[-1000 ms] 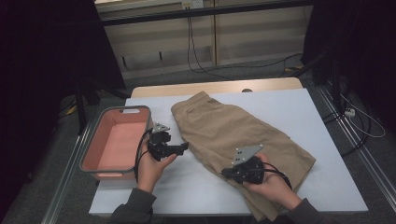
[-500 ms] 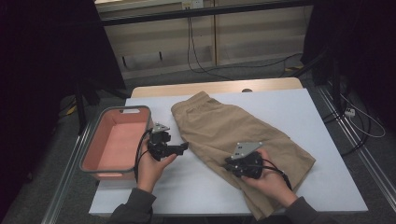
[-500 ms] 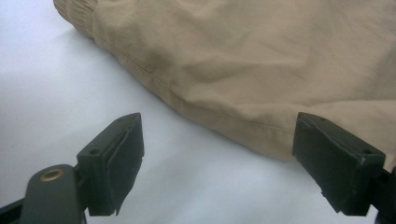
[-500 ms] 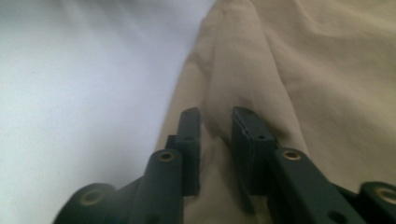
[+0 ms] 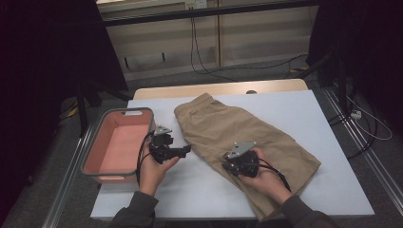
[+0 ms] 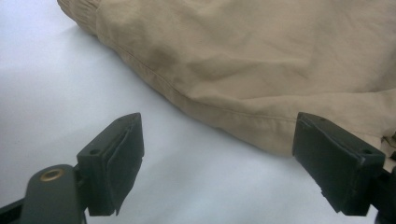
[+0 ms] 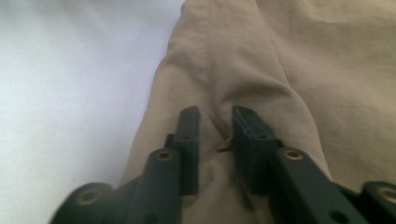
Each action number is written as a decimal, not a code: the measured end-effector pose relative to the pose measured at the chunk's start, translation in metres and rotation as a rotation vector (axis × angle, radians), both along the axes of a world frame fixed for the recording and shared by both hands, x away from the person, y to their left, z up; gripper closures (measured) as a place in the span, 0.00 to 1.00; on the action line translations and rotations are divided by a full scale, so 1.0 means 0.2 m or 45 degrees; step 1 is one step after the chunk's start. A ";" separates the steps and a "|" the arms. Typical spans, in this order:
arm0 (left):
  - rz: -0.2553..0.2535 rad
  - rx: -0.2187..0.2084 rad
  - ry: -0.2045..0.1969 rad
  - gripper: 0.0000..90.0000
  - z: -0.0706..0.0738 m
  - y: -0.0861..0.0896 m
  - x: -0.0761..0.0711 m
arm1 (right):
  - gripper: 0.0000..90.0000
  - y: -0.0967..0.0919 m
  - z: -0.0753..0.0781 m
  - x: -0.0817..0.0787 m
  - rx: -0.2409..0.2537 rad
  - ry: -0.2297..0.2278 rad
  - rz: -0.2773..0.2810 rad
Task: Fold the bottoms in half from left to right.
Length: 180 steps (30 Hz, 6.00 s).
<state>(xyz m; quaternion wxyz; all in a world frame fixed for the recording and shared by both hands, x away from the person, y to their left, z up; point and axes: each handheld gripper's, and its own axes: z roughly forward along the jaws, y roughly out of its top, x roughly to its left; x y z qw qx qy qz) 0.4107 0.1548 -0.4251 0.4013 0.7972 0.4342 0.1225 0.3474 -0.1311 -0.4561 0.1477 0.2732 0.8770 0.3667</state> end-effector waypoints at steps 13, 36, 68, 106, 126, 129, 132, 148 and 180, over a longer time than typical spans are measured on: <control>0.004 -0.007 -0.009 0.19 0.01 0.01 0.00 | 1.00 -0.02 0.01 0.01 0.077 0.063 0.009; -0.001 -0.009 -0.010 0.19 0.01 0.00 0.00 | 0.89 -0.05 0.08 -0.04 0.077 0.006 0.006; -0.003 -0.013 -0.009 0.19 0.01 0.00 0.00 | 1.00 0.03 0.01 0.03 0.076 0.006 -0.017; 0.012 -0.011 -0.009 0.18 0.01 0.00 0.00 | 0.63 0.21 0.01 -0.17 0.029 0.057 0.207; 0.012 -0.014 -0.008 0.18 0.00 -0.01 0.01 | 0.99 0.21 0.02 -0.19 0.146 0.140 0.242; 0.014 -0.014 -0.009 0.18 0.00 -0.01 0.01 | 0.98 0.22 0.03 -0.21 0.159 0.153 0.271; 0.011 -0.009 -0.011 0.18 0.01 -0.01 0.01 | 0.83 0.21 0.03 -0.22 0.203 0.179 0.237; 0.020 -0.018 -0.015 0.17 0.01 -0.03 0.03 | 0.32 -0.08 0.17 -0.14 0.262 0.113 0.027; 0.028 -0.004 -0.004 0.16 -0.03 -0.11 0.12 | 0.57 -0.08 0.06 -0.23 0.210 0.160 0.097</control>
